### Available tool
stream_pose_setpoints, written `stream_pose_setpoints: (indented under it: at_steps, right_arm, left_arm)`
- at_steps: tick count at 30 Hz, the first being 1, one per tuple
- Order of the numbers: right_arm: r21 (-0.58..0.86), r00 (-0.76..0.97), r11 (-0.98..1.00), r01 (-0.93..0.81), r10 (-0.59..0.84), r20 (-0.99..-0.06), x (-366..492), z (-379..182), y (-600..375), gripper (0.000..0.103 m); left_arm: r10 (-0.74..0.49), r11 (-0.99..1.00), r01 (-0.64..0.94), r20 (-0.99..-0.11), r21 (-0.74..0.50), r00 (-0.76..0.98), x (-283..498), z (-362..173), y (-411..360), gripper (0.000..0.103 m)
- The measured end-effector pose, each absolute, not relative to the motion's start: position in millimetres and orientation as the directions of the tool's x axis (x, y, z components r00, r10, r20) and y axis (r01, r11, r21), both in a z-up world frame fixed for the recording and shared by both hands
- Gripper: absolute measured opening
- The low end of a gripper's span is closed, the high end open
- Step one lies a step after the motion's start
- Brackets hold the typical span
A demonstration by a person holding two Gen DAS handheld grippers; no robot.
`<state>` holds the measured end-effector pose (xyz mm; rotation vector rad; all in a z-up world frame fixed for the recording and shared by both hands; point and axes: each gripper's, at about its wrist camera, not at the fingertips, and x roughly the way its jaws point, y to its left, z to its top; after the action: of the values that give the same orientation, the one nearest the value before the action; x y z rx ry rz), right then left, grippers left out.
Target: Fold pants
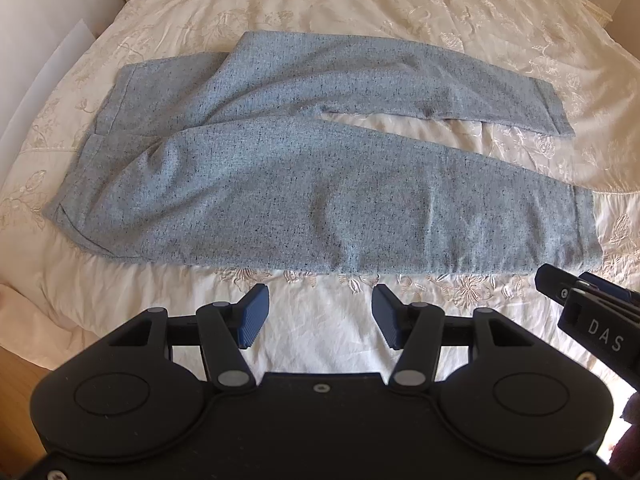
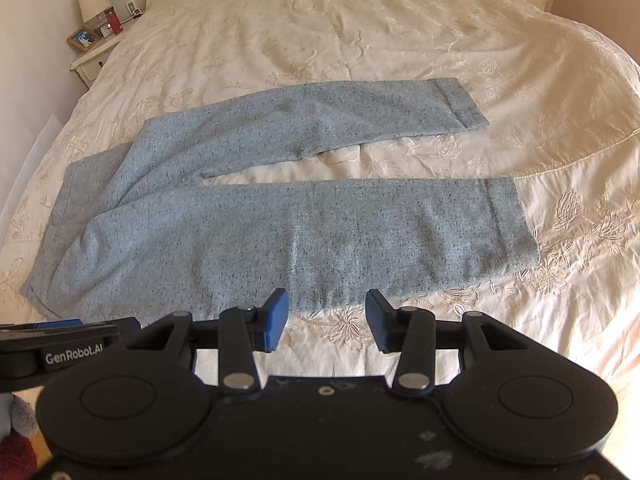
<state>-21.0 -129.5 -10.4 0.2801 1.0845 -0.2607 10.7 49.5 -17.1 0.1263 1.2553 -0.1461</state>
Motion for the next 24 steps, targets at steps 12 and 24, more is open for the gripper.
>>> stream_pose_setpoints:
  at_steps: [12, 24]
  right_arm:
    - [0.097, 0.433, 0.931, 0.353, -0.071, -0.899, -18.8, -10.9, -127.6, 0.046]
    - [0.094, 0.399, 0.924, 0.371, -0.067, -0.915, -13.2, -16.0, -125.6, 0.046]
  left_arm:
    - [-0.036, 0.983, 0.184, -0.955, 0.019, 0.294, 13.7, -18.7, 48.5, 0.061]
    - [-0.032, 0.980, 0.195, -0.960, 0.023, 0.277, 19.6, -23.9, 49.5, 0.061]
